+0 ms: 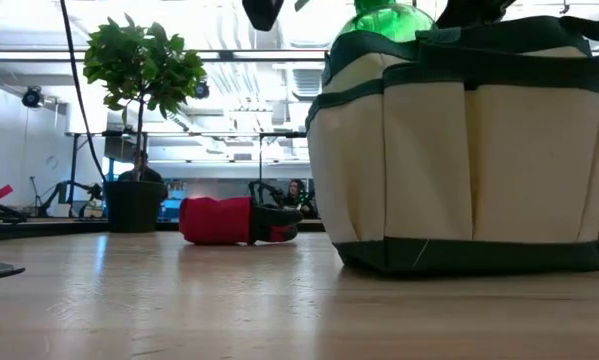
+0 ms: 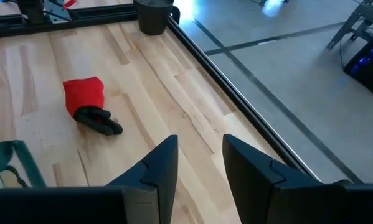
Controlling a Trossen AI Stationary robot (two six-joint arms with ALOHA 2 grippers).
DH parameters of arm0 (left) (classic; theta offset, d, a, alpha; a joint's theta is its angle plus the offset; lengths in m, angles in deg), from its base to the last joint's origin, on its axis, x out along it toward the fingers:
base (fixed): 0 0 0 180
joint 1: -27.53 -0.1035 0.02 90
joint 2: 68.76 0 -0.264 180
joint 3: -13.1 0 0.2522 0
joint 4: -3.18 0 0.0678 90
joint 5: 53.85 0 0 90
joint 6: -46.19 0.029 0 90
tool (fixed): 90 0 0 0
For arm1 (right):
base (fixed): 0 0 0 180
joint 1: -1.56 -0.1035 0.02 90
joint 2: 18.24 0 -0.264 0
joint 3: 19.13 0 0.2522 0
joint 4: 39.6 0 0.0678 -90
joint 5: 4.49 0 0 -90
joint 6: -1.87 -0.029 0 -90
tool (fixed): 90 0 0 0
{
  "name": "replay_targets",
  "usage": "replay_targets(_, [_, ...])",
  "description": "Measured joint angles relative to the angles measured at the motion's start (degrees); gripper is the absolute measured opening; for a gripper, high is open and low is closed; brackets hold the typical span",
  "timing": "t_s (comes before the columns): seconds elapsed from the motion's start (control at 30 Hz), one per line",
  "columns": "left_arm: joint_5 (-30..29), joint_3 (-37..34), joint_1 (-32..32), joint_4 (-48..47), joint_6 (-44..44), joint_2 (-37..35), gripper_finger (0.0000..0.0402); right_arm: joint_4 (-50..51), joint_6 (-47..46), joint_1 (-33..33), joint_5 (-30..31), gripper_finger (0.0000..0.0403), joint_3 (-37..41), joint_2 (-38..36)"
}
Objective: Pick & Place Garden tools in Gardening bag
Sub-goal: Put the green spray bottle into the gardening bag
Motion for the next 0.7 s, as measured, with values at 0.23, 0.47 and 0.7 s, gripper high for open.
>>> replay_targets(0.23, [0.2, -0.1, 1.9, 1.3, -1.5, 0.1, 0.0054, 0.0, 0.0, 0.0, 0.0, 0.0125, 0.0, 0.0])
replay_targets(0.47, [0.1, -2.4, 2.9, 2.3, -1.8, 0.4, 0.0054, 0.0, 0.0, 0.0, 0.0, 0.0129, 0.0, 0.0])
replay_targets(0.7, [0.2, -8.3, 3.0, 11.6, -0.7, 0.4, 0.0054, -0.1, 0.0, 0.0, 0.0, 0.0118, 0.0, 0.0])
